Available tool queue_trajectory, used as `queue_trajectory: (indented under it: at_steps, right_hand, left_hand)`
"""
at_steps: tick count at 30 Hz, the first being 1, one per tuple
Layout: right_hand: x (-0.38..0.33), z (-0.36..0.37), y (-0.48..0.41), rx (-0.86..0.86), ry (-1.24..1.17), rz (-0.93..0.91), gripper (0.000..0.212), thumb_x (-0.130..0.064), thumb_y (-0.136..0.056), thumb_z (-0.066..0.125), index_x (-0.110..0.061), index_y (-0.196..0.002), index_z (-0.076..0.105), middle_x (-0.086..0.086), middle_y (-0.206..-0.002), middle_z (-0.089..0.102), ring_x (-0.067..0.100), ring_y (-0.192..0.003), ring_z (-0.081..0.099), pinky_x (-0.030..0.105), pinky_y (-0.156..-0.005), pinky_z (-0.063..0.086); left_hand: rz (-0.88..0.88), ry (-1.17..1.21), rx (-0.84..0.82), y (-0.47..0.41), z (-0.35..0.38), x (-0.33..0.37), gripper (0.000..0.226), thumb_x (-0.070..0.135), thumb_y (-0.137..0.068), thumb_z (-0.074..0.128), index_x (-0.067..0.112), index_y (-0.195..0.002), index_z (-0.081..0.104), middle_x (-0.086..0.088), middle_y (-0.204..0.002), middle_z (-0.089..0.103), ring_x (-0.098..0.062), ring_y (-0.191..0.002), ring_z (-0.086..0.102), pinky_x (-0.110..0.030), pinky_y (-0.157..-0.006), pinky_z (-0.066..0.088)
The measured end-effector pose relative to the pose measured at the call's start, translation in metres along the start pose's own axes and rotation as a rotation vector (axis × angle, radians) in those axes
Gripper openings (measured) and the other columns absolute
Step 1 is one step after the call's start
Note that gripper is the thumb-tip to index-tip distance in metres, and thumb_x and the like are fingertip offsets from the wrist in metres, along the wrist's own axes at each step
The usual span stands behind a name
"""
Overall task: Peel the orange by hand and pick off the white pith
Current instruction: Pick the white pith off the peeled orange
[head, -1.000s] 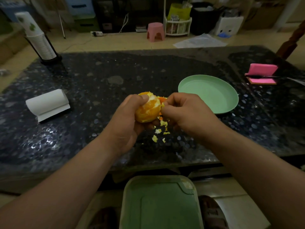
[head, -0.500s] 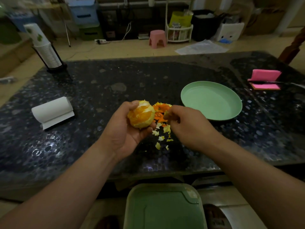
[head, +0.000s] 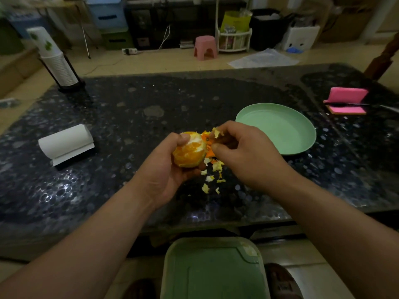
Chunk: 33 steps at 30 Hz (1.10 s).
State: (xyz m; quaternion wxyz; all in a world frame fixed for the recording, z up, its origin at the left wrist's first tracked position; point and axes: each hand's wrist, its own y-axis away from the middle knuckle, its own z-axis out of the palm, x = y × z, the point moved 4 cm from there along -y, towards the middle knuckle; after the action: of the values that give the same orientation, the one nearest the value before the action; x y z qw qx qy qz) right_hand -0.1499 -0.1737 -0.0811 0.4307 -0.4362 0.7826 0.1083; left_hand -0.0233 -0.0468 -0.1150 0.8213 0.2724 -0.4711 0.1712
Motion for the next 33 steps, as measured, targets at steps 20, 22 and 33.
queue_trajectory:
  at_steps: [20,22,33]
  right_hand:
    - [0.000,-0.001,0.003,-0.022,-0.042,0.013,0.010,-0.020,-0.092,0.075,-0.027,-0.084,0.073,-0.015,-0.065,0.067,0.000,-0.055,0.056,0.012,-0.052,0.039]
    - [-0.002,-0.003,0.003,-0.058,-0.106,0.016,0.009,-0.018,-0.092,0.075,-0.027,-0.089,0.074,-0.008,-0.073,0.072,0.003,-0.060,0.059,0.022,-0.055,0.047]
    - [-0.011,-0.007,0.008,-0.098,-0.202,-0.004,0.007,-0.018,-0.093,0.080,-0.023,-0.097,0.077,0.000,-0.084,0.076,0.022,-0.078,0.070,0.033,-0.071,0.057]
  left_hand:
    - [0.093,-0.151,-0.006,0.007,0.013,0.004,0.021,0.026,-0.100,0.057,0.009,-0.108,0.065,-0.015,-0.095,0.070,-0.027,-0.071,0.066,-0.033,-0.059,0.056]
    - [0.068,-0.091,-0.014,0.009,0.012,0.006,0.023,0.024,-0.103,0.051,0.007,-0.111,0.066,-0.016,-0.094,0.070,-0.026,-0.069,0.065,-0.031,-0.057,0.055]
    - [0.035,-0.028,-0.089,0.008,0.007,0.010,0.055,0.034,-0.081,0.059,0.002,-0.125,0.063,-0.018,-0.096,0.071,-0.026,-0.068,0.064,-0.032,-0.058,0.054]
